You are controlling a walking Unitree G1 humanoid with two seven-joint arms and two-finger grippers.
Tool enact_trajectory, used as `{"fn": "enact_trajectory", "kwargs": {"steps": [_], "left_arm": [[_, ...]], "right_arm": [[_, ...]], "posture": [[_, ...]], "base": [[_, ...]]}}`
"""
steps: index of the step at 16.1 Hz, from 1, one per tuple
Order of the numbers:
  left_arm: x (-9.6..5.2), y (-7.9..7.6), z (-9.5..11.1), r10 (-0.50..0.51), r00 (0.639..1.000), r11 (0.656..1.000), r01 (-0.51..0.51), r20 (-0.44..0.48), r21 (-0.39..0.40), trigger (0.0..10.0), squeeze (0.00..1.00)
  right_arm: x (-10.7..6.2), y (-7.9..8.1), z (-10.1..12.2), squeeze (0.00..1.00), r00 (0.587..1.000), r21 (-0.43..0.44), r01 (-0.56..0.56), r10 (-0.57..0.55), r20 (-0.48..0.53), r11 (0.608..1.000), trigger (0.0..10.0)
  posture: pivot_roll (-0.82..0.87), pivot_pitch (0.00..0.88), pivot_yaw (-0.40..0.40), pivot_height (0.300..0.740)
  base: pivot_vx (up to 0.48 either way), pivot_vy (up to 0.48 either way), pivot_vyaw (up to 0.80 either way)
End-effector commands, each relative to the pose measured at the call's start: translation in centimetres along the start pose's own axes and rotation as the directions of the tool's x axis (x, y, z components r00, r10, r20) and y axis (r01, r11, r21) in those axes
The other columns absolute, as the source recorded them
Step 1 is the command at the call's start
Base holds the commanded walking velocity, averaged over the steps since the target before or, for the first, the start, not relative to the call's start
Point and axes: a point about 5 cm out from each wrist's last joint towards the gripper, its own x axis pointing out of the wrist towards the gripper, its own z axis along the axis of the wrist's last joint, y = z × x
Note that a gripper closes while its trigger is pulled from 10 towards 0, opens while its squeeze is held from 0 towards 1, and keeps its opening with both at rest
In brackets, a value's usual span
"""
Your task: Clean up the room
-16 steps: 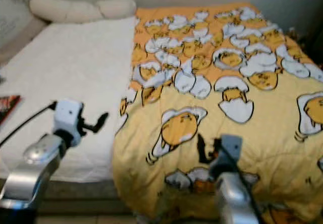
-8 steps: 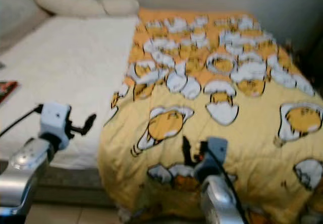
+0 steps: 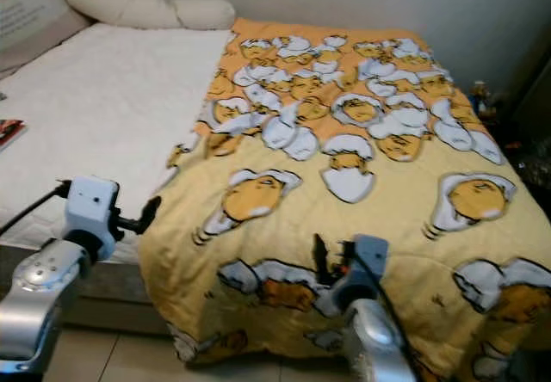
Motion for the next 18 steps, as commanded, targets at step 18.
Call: {"fn": "enact_trajectory", "kwargs": {"steps": [18], "left_arm": [[0.7,-0.3,0.6,0.0,1.0,0.999,-0.001,0.025,0.033,10.0,1.0]], "right_arm": [[1.9,0.5,2.0,0.0,0.998,-0.002,-0.016,0.016,0.056,1.0,10.0]], "posture": [[0.04,0.0,-0.06,0.74]], "base": [[0.0,-0.262,0.0]]}}
